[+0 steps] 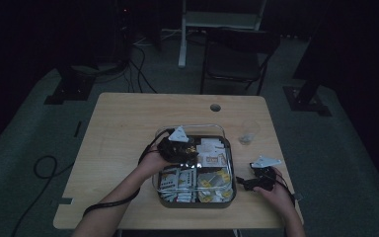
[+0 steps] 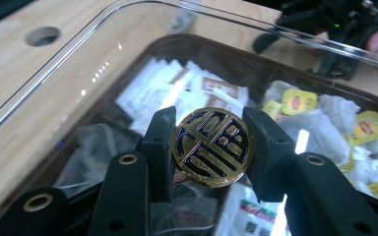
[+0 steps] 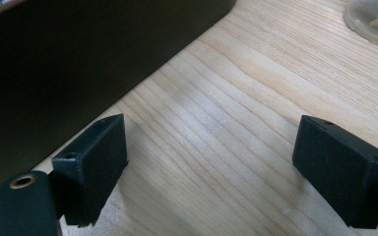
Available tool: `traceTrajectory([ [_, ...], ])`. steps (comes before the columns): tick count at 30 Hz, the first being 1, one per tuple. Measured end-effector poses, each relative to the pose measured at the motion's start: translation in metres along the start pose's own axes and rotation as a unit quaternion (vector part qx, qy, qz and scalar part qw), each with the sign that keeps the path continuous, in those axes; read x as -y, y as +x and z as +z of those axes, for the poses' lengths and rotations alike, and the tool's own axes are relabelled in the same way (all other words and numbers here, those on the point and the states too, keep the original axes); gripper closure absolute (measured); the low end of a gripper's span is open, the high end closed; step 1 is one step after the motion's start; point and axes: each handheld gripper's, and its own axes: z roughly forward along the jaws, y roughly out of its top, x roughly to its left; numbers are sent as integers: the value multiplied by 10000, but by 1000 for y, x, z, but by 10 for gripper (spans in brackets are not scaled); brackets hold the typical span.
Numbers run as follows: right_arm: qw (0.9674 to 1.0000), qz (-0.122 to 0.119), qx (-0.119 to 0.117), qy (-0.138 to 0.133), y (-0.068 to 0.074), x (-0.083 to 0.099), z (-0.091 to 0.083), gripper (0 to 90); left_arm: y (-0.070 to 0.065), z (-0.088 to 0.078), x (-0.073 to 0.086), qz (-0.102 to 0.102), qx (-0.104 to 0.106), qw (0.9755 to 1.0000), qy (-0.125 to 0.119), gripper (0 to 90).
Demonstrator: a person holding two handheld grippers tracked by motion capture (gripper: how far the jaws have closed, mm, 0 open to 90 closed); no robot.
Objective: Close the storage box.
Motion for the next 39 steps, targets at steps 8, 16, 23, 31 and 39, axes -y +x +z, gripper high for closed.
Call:
traceTrajectory([
  [8, 10000, 3, 1, -5, 0, 0, 0, 128, -10, 11, 0, 131, 102, 9998, 144, 600],
  [16, 10000, 6, 1, -4, 0, 0, 0, 128, -15, 24, 4, 99, 184, 9994, 291, 600],
  [23, 10000, 1, -1, -4, 0, 0, 0, 128, -13, 32, 7, 109, 106, 9992, 381, 600],
  [31, 10000, 1, 2, -6, 0, 0, 0, 128, -17, 33, 9, 196, 89, 9989, 425, 599],
  [39, 10000, 11, -1, 0, 0, 0, 0, 128, -19, 32, 11, 186, 71, 9990, 409, 599],
])
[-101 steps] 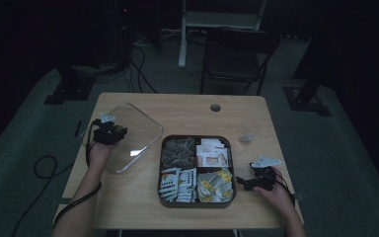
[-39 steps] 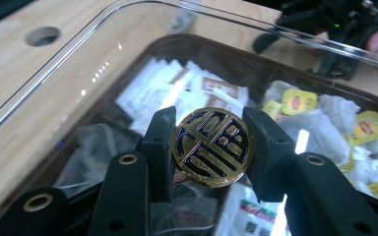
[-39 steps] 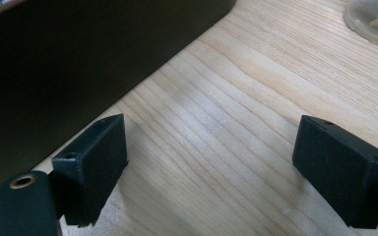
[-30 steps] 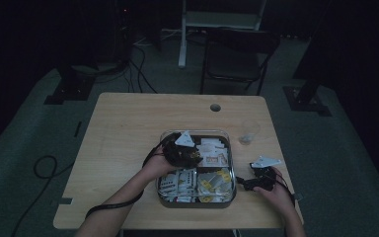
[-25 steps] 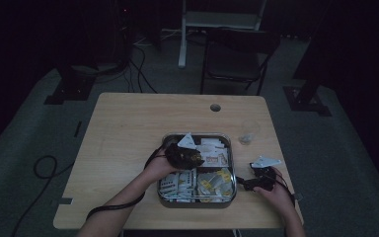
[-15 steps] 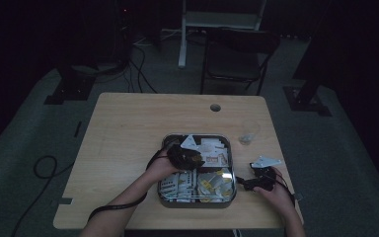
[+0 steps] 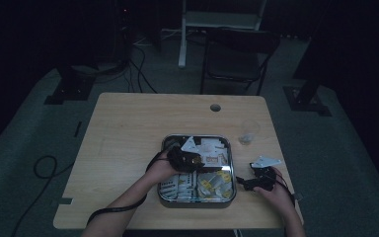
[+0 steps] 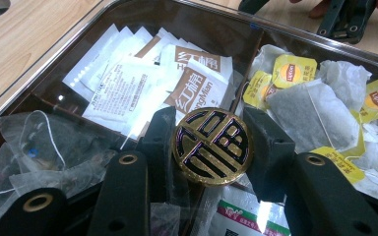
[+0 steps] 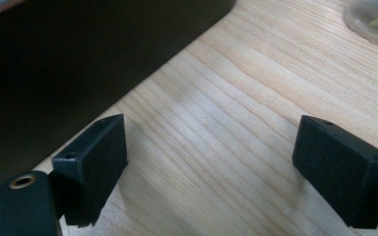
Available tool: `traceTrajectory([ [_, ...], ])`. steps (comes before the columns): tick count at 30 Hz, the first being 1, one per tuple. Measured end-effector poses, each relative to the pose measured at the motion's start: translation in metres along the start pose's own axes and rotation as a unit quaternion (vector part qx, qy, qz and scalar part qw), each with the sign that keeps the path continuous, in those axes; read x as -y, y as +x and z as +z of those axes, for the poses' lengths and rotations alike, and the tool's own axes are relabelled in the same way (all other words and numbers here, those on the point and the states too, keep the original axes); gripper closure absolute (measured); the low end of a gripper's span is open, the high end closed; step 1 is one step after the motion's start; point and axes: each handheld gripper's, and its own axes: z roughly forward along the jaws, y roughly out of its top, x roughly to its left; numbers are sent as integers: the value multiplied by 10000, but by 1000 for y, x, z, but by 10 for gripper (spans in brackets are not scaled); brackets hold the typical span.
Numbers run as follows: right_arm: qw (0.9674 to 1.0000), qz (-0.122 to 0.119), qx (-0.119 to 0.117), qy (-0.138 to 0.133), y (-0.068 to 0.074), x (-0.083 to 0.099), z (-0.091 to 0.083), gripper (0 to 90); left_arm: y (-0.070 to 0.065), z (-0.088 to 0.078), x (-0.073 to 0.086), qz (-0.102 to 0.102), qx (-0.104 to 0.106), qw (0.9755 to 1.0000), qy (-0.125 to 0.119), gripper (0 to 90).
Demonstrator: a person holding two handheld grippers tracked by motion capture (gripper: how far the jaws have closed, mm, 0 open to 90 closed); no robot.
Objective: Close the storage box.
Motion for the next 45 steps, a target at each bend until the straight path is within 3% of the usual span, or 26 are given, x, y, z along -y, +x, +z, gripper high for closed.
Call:
traceTrajectory([
  [3, 10000, 3, 0, 1, 0, 0, 0, 128, 0, 1, 1, -112, 69, 9999, -31, 599],
  [9, 10000, 2, -1, 2, 0, 0, 0, 128, 0, 2, 2, -36, 51, 10000, -9, 599],
  [24, 10000, 1, 1, 0, 0, 0, 0, 128, 0, 2, 4, -75, 65, 9999, -91, 592],
  [25, 10000, 0, 1, 0, 0, 0, 0, 128, 0, 1, 4, -95, 91, 9998, -126, 574],
  [26, 10000, 1, 0, -1, 0, 0, 0, 128, 1, -1, 4, -150, 107, 9996, -228, 421],
  [30, 10000, -11, 4, -6, 0, 0, 0, 128, 5, -12, -1, -381, 65, 9983, -429, 341],
  [32, 10000, -10, 4, -4, 0, 0, 0, 128, 8, -15, -3, -459, 130, 9979, -440, 219],
  [36, 10000, -7, 3, -4, 0, 0, 0, 128, 13, -23, 0, -618, -16, 9966, -553, 186],
  [38, 10000, -12, 3, -4, 0, 0, 0, 128, 15, -23, 2, -692, -87, 9962, -518, 102],
  [41, 10000, -19, 7, -5, 0, 0, 0, 128, 17, -25, 8, -767, -163, 9954, -556, 92],
  [43, 10000, -17, 7, -5, 0, 0, 0, 128, 20, -28, 12, -829, -289, 9944, -580, 3],
  [44, 10000, -17, 7, -5, 0, 0, 0, 128, 20, -28, 12, -829, -289, 9944, -580, 3],
  [45, 10000, -16, 7, -4, 0, 0, 0, 128, 24, -33, 17, -945, -378, 9927, -653, 3],
])
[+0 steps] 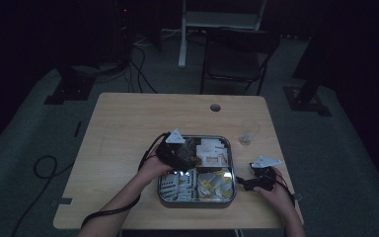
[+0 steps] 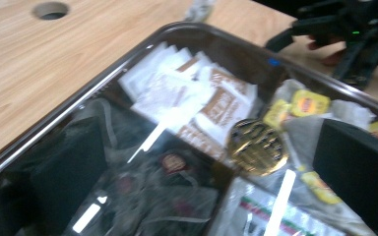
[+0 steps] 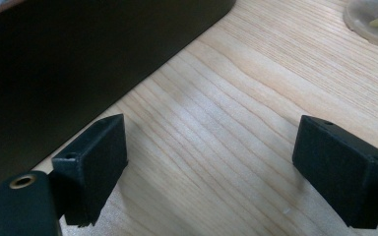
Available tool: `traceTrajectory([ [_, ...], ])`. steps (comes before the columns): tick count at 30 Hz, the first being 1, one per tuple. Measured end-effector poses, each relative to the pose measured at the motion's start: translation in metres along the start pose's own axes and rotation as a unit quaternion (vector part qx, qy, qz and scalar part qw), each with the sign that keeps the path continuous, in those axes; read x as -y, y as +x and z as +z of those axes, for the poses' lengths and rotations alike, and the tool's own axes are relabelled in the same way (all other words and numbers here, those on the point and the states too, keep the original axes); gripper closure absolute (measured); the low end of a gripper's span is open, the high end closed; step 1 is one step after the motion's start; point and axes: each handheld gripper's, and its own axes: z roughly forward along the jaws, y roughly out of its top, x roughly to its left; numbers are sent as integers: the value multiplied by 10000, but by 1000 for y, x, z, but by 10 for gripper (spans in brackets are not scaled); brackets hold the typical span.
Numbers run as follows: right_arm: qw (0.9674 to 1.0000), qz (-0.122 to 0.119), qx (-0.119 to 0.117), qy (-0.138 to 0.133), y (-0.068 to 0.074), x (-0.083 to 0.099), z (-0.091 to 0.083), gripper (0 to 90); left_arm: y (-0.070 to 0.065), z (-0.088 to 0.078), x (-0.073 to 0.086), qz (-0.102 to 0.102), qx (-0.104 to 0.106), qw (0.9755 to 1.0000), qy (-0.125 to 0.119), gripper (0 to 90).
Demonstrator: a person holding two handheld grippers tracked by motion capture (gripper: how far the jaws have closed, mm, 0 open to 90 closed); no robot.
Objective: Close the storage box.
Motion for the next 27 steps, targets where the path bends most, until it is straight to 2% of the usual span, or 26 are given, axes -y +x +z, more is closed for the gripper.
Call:
traceTrajectory([
  [10, 10000, 8, -2, 2, 0, 0, 0, 128, 22, -17, 11, -191, -394, 9990, -121, 3],
  [17, 10000, 10, -6, 6, 0, 0, 0, 128, 39, -33, 23, -356, -708, 9965, -260, 3],
  [19, 10000, 14, -4, 5, 0, 0, 0, 128, 45, -38, 28, -460, -939, 9941, -303, 3],
  [27, 10000, 12, -3, 5, 0, 0, 0, 128, 66, -51, 45, -722, -1183, 9898, -316, 3],
])
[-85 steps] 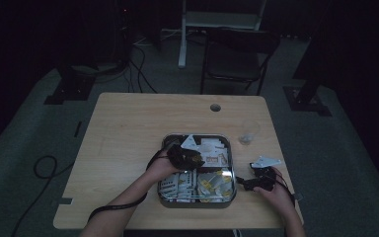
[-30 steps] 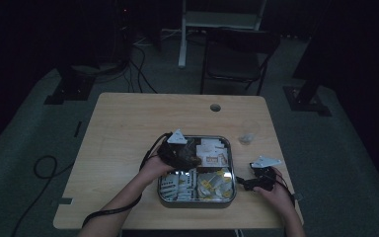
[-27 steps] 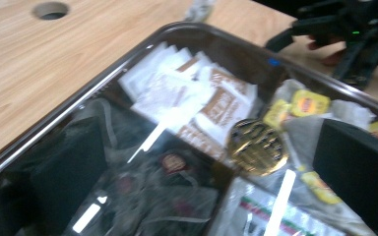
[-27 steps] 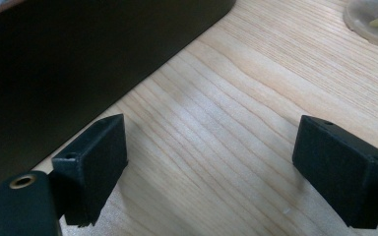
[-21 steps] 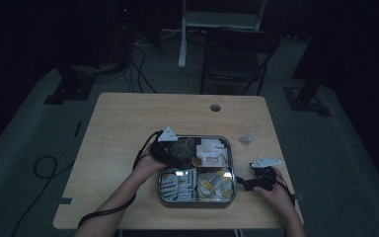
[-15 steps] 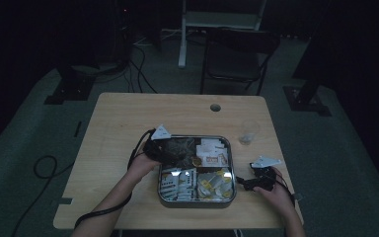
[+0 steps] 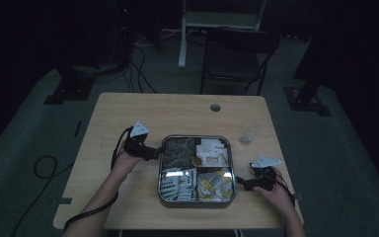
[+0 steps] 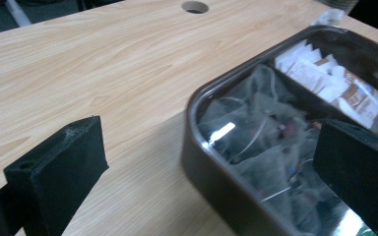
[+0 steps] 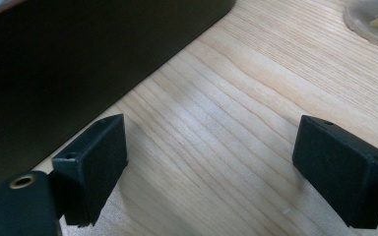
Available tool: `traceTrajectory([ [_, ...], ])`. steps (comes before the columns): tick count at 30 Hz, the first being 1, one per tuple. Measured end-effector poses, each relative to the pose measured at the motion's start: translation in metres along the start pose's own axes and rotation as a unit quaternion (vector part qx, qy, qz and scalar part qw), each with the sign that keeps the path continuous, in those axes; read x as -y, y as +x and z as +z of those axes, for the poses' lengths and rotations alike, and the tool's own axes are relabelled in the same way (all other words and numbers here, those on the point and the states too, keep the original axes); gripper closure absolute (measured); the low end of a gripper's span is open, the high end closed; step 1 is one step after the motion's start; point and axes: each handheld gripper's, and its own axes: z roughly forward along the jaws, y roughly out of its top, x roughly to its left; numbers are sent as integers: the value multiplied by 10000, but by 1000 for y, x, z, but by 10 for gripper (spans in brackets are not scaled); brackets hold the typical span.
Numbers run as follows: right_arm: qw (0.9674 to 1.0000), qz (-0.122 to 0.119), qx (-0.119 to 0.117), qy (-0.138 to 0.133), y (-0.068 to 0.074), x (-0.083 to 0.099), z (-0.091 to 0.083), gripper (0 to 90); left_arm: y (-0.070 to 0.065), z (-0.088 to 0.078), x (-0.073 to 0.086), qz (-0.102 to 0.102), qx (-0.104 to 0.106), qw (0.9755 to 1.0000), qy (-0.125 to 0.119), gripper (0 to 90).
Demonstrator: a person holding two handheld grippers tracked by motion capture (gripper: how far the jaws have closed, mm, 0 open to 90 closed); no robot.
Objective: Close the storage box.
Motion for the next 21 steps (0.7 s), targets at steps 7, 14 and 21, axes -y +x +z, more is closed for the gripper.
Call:
traceTrajectory([
  [7, 10000, 0, 0, 0, 0, 0, 0, 128, 19, -5, 16, -116, -173, 9998, 64, 3],
  [14, 10000, 0, 0, 0, 0, 0, 0, 128, 38, -13, 34, -306, -436, 9986, 21, 3],
  [21, 10000, 0, 0, 0, 0, 0, 0, 128, 55, -26, 53, -559, -705, 9959, 26, 4],
])
